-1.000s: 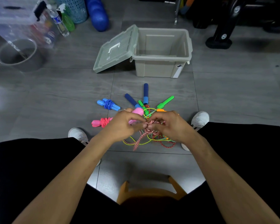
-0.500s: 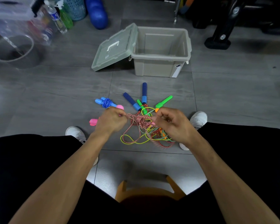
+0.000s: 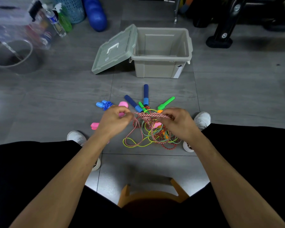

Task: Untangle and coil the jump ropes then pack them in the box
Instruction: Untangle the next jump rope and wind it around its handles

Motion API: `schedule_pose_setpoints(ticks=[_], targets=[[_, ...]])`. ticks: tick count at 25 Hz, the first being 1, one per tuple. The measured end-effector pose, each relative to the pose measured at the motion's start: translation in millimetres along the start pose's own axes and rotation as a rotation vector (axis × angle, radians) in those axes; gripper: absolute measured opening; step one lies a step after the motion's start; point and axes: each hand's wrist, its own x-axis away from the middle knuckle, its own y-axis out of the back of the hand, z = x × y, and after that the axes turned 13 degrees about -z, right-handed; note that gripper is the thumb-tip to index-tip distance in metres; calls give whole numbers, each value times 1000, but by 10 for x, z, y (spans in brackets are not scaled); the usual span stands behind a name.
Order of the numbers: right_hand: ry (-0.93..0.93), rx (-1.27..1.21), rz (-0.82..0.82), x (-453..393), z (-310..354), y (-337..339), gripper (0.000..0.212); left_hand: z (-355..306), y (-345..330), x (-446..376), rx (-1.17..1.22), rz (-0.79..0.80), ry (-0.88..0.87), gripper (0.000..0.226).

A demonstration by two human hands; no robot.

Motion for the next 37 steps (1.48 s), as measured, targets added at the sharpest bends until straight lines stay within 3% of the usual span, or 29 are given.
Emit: schedule_pose_setpoints(ticks=[2, 5, 10, 14, 17, 18, 21, 24, 27, 32, 34, 37], targets=[[28, -132, -82, 11, 100, 59, 10, 27, -45, 22, -144, -27, -50, 17], [-65, -286, -79, 78, 201, 164, 19, 140, -27, -37, -312, -100, -31, 20], [-78, -67, 84, 87, 161, 175, 6, 155, -47, -60, -230, -63, 9, 21], [-30, 181, 248, 71, -4, 60, 44, -176, -4, 81, 40, 127, -62, 14], [-50, 140, 337, 96, -75, -66, 66, -288, 100, 150, 103, 112, -109, 17], [-105, 95, 331, 88, -54, -63, 63, -297, 126, 165, 118, 114, -106, 20], [-153, -112, 195, 40, 13, -62, 32, -297, 175, 198, 128, 176, -131, 24], [-35, -195, 111, 33, 66, -83, 11, -309, 168, 234, 113, 203, -167, 20], [149, -103, 69, 24, 64, -203, 43, -282, 181, 214, 151, 165, -146, 22], [404, 1, -87, -8, 82, -286, 18, -229, 200, 193, 239, 146, -59, 24], [399, 70, -177, 10, 96, -229, 19, -131, 197, 126, 250, 89, -11, 19], [184, 162, -347, 1, 132, -147, 28, -63, 179, 73, 251, 14, 59, 6]])
